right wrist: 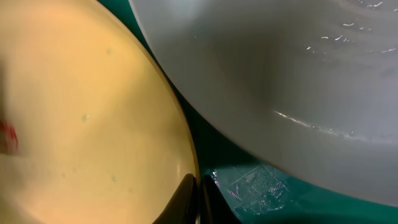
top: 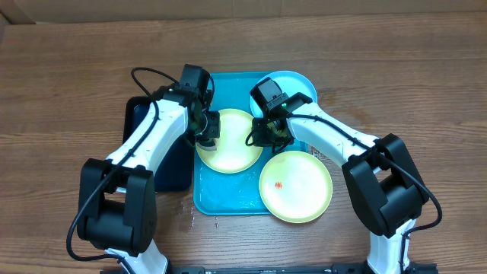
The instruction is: Clean dirty plates on tray and stack at the side
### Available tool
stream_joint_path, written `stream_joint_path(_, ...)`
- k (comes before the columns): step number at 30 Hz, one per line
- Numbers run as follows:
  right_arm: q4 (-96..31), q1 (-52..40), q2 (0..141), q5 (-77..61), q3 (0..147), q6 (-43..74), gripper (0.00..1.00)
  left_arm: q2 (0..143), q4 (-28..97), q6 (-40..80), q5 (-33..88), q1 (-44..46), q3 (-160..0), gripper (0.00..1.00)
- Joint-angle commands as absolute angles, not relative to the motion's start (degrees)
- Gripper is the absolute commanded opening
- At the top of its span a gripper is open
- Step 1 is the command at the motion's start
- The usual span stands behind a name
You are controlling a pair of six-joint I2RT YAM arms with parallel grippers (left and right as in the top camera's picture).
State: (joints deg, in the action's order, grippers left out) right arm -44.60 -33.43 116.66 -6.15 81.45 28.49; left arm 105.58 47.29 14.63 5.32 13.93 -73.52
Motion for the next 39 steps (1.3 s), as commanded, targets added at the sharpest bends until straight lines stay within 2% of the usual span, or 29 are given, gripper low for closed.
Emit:
stream_joint_path(1,-44.3,-33.8,116.8,-6.5,81.4,28.5,0.05,106.5,44.9,15.0,4.5,15.1,-70.7,0.04)
stream_joint_path(23,-44.3,-33.8,116.8,-6.5,81.4,28.5,0.05,111.8,42.1,15.5,5.2,15.6,-69.0,0.04)
stream_joint_path(33,-44.2,-33.8,116.8,-6.5,81.4,28.5,0.04,113.9,42.2,14.1,19.7,15.5,-69.5,0.04)
stream_joint_path(39,-44.3,-33.8,116.8,-6.5,81.4,28.5,0.04,113.3,44.8,12.9,23.8,15.3,-73.9,0.04)
